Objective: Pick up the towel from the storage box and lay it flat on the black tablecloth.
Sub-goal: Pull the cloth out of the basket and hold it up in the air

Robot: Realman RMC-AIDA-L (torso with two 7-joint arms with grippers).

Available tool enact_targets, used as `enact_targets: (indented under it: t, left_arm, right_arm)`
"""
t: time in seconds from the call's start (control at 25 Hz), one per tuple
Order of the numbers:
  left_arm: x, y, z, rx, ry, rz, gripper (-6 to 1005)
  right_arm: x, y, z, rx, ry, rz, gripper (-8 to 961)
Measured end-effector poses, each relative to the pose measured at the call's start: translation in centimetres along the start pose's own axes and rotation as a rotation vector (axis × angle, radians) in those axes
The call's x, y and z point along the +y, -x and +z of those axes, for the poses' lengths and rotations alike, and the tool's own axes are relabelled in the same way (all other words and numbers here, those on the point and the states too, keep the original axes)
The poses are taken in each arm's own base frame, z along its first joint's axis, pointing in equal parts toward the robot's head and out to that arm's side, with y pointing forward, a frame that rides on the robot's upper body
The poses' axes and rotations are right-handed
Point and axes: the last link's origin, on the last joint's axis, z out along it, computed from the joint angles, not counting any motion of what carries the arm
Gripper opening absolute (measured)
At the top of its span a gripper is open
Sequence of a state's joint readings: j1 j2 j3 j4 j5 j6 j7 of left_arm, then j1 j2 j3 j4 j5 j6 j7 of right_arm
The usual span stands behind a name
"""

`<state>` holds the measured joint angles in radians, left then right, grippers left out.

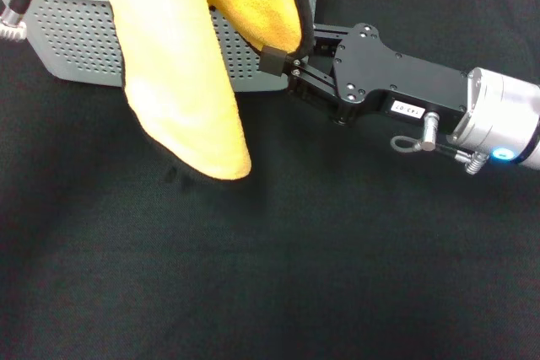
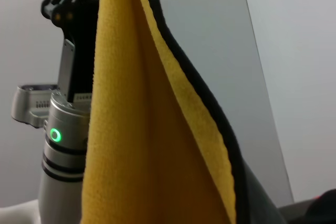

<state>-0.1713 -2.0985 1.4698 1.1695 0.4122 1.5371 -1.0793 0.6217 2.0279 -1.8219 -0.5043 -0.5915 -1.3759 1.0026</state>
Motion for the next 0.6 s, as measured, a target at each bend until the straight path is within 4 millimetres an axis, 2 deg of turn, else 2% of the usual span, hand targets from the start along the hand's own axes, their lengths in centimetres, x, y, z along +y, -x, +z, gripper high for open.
enact_targets:
  t: [0.12, 0.32, 0.44, 0.6]
  left_arm:
    - [-0.05, 0.01, -0.08, -0.001, -0.003, 0.005, 16]
    - [-0.09, 0.01, -0.18, -0.002, -0.007, 0.011, 16]
    - [-0.15, 0.04, -0.28, -0.002, -0.011, 0.016, 16]
    - [-0.35, 0.16, -0.63, -0.003, -0.030, 0.010, 16]
  right_arm:
    - [0.22, 0.18, -0.12, -0.015, 0.012, 0.000, 274]
    - [0.32, 0.40, -0.05, -0.024, 0.020, -0.008, 152]
    - [0.36, 0.36, -0.15, -0.025, 0.019, -0.013, 7]
    - [0.28, 0.27, -0.31, -0.017, 0.014, -0.011, 7]
